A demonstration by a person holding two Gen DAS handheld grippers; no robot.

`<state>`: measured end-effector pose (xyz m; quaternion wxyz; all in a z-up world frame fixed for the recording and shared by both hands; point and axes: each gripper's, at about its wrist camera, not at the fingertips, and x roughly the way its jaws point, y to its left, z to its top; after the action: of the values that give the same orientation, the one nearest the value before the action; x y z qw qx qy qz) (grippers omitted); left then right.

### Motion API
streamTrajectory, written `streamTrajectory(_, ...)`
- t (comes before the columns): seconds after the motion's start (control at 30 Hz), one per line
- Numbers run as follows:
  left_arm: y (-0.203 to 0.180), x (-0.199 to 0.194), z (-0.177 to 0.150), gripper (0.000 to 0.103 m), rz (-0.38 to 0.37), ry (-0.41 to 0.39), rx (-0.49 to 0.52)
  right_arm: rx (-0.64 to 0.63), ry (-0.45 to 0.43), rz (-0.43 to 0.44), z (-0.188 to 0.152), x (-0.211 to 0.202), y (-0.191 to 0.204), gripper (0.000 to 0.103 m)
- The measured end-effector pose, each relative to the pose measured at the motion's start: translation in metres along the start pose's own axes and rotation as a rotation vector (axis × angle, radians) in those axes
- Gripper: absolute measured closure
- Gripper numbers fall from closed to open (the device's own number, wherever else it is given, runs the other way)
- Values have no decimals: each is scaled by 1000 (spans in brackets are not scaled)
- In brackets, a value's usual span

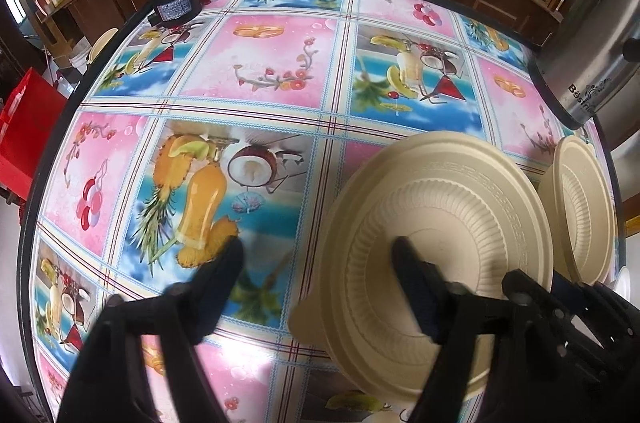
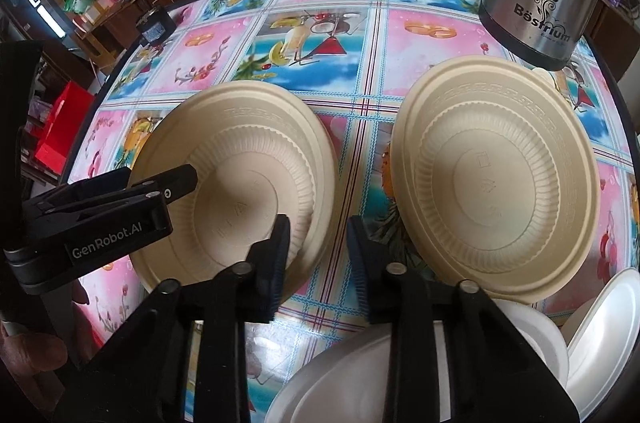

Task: Organize plates and bowls
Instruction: 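Close the left tool on the rim of the beige bowl, then lift the beige bowl with the left tool and carry it over the red plates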

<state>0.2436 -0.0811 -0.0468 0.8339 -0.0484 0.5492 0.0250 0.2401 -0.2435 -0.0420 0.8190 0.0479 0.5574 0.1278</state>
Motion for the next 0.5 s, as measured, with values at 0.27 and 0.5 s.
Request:
streamTrajectory(0.27,-3,2,-5,83,-21,31,7,-26,2,-6,0,-1,6,87)
streamTrajectory(0.5,-2,-2,-9,83,-27,34,3,-28,0,-13,-3,-4,7,88)
